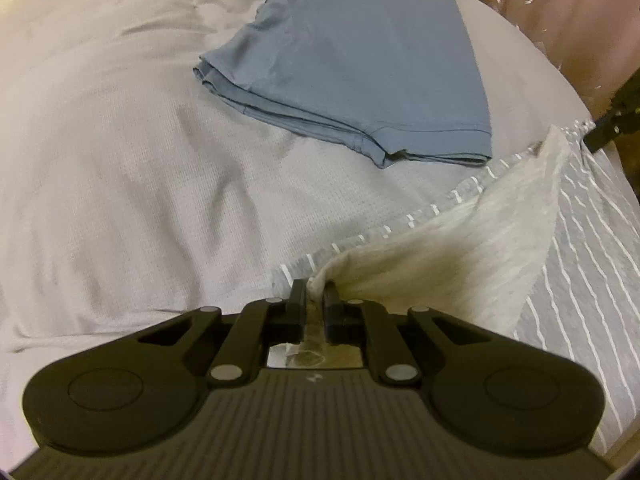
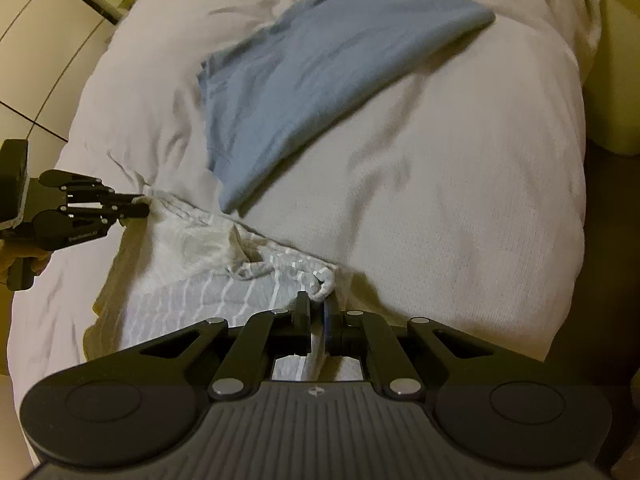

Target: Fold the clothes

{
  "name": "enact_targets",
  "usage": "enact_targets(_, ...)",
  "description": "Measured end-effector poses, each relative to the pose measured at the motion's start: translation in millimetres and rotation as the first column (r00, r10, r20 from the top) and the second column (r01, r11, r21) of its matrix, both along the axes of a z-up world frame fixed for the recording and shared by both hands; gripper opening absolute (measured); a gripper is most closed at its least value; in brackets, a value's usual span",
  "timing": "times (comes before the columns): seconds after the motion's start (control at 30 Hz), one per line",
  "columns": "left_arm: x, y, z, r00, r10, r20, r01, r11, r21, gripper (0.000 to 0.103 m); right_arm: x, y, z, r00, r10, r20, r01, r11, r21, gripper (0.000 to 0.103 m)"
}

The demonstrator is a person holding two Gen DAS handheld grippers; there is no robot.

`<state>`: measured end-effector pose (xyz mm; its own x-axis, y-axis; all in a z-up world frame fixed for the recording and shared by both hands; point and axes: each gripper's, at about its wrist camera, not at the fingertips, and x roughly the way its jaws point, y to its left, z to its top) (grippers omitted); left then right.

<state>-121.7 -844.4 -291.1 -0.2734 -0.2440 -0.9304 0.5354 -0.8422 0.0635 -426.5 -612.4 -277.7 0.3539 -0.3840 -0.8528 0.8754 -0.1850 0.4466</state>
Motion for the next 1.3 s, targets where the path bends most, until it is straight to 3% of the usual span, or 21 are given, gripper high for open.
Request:
enact_targets(0.07, -2, -1, -6, 1.000, 0.012, 0.008, -0.012, 1.000, 0.009, 0.007, -2, 1, -4, 1.000, -0.006, 0.002, 0.006, 1.000, 0.011, 0.004)
enact_targets(0.13, 0, -3, -9, 0.999, 0.048, 0.010, -0.048, 0.999, 0.010, 0.016, -5, 2, -6, 1.000, -0.011, 0.003, 0.011, 1.000, 0.015, 0.005)
enact_targets(0.2, 6, -8, -8, 0.993, 0.117, 0.008, -0.117, 0.993, 0.001, 0.035, -8, 3, -5, 1.000, -0.020, -0.014, 0.020, 1.000, 0.013, 0.010)
enact_targets(0.23, 12, -11, -6, 0.986, 0.164, -0.002, -0.164, 0.986, 0.003, 0.037, -10, 4, -3, 0.999, -0.026, -0.025, 0.026, 1.000, 0.010, 0.014)
enact_targets(0.33, 30, -16, 3, 0.961, 0.276, -0.034, -0.276, 0.961, 0.003, 0.035, -10, 12, 10, 0.995, -0.039, -0.092, 0.036, 0.999, -0.030, 0.023)
enact_targets(0.4, 43, -11, 14, 0.934, 0.352, -0.059, -0.354, 0.935, -0.023, 0.032, -7, 19, 22, 0.989, -0.040, -0.142, 0.030, 0.997, -0.070, 0.022)
enact_targets(0.5, 51, 9, 29, 0.911, 0.397, -0.115, -0.404, 0.914, -0.044, 0.030, 7, 25, 38, 0.986, 0.003, -0.165, -0.024, 0.992, -0.122, 0.022)
enact_targets(0.53, 51, 19, 33, 0.905, 0.396, -0.157, -0.404, 0.915, -0.020, 0.029, 16, 25, 41, 0.987, 0.042, -0.154, -0.063, 0.989, -0.133, 0.022)
enact_targets(0.6, 44, 36, 31, 0.908, 0.369, -0.198, -0.370, 0.928, 0.033, 0.030, 36, 22, 45, 0.984, 0.119, -0.132, -0.139, 0.978, -0.155, 0.022)
enact_targets(0.7, 21, 55, 14, 0.935, 0.303, -0.184, -0.293, 0.953, 0.078, 0.030, 67, 3, 38, 0.967, 0.217, -0.130, -0.239, 0.951, -0.194, 0.022)
enact_targets(0.77, 10, 56, 1, 0.940, 0.295, -0.171, -0.282, 0.955, 0.094, 0.030, 81, -15, 30, 0.960, 0.244, -0.139, -0.270, 0.939, -0.215, 0.022)
enact_targets(0.87, 12, 41, -9, 0.928, 0.333, -0.165, -0.322, 0.942, 0.091, 0.031, 90, -43, 14, 0.952, 0.275, -0.136, -0.298, 0.932, -0.207, 0.022)
enact_targets(0.9, 12, 36, -13, 0.924, 0.346, -0.163, -0.336, 0.938, 0.090, 0.031, 89, -49, 7, 0.950, 0.281, -0.137, -0.304, 0.933, -0.193, 0.021)
enact_targets(0.97, 14, 26, -19, 0.915, 0.370, -0.159, -0.360, 0.929, 0.086, 0.031, 80, -56, -5, 0.949, 0.276, -0.149, -0.300, 0.939, -0.170, 0.010)
enact_targets(1.1, 26, 8, -22, 0.904, 0.404, -0.140, -0.400, 0.915, 0.060, 0.031, 53, -48, -12, 0.954, 0.228, -0.193, -0.260, 0.952, -0.160, 0.011)
enact_targets(1.17, 36, 4, -18, 0.883, 0.449, -0.138, -0.449, 0.893, 0.038, 0.031, 39, -42, -9, 0.961, 0.189, -0.201, -0.221, 0.963, -0.150, 0.020)
enact_targets(1.3, 63, 9, -1, 0.832, 0.528, -0.172, -0.534, 0.845, 0.013, 0.029, 27, -25, 15, 0.962, 0.167, -0.216, -0.209, 0.960, -0.188, 0.021)
